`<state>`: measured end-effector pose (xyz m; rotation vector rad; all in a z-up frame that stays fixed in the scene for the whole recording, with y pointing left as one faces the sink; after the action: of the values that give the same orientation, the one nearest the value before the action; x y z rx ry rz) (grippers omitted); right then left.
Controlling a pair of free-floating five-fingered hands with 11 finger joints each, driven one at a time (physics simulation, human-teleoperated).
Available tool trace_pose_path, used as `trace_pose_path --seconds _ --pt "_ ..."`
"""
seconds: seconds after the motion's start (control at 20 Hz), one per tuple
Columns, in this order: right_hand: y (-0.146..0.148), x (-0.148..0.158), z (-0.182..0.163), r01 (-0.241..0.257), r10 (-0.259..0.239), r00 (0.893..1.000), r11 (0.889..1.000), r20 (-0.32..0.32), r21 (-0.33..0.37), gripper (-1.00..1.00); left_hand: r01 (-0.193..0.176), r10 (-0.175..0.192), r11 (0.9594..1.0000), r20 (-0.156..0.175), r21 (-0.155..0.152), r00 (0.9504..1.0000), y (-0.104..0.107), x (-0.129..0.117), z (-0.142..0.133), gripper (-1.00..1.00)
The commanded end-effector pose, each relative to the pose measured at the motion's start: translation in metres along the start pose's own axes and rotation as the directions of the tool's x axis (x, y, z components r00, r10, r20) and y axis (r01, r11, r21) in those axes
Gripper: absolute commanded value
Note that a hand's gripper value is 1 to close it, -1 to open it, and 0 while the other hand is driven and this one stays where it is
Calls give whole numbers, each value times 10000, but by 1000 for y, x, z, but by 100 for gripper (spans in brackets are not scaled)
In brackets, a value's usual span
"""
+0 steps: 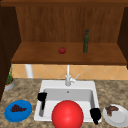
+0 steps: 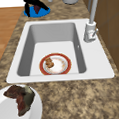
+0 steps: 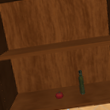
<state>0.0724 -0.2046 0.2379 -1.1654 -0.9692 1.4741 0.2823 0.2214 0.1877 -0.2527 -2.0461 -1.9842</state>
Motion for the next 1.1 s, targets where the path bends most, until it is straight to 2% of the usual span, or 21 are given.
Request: trace_pose_path --seconds 0.0,0.2,0.35,0.45,0.65,0.8,0.85,0.95,1.05 --pt "0 0 0 0 0 10000 10000 0 0 0 210 -214 9993 -114 -307 9997 -2 -15 -25 -100" --pt "0 0 0 11 -11 10000 10000 -4 -9 0 676 -678 9975 -64 -222 9977 -10 -27 -59 -100" --pt "0 0 0 17 -17 10000 10000 -7 -13 0 1094 -1095 9939 -94 -135 9939 -19 -38 -82 -100" --pt "0 0 0 20 -20 10000 10000 -8 -15 0 1472 -1472 9891 -146 -70 9890 -31 -40 -98 -100" --pt "0 0 0 24 -24 10000 10000 -10 -18 0 1974 -1973 9803 -310 11 9799 -52 -47 -127 -100" --pt "0 0 0 26 -26 10000 10000 -11 -20 0 2126 -2122 9771 -456 55 9762 -71 -58 -145 -100" --pt "0 0 0 27 -27 10000 10000 -11 -20 0 2117 -2114 9773 -399 34 9766 -79 -64 -152 -100" --pt "0 0 0 28 -28 10000 10000 -12 -21 0 1778 -1781 9839 -158 -175 9839 -91 -82 -166 -100" --pt "0 0 0 29 -29 10000 10000 -12 -21 0 1721 -1725 9845 -106 -326 9849 -97 -96 -178 -100"
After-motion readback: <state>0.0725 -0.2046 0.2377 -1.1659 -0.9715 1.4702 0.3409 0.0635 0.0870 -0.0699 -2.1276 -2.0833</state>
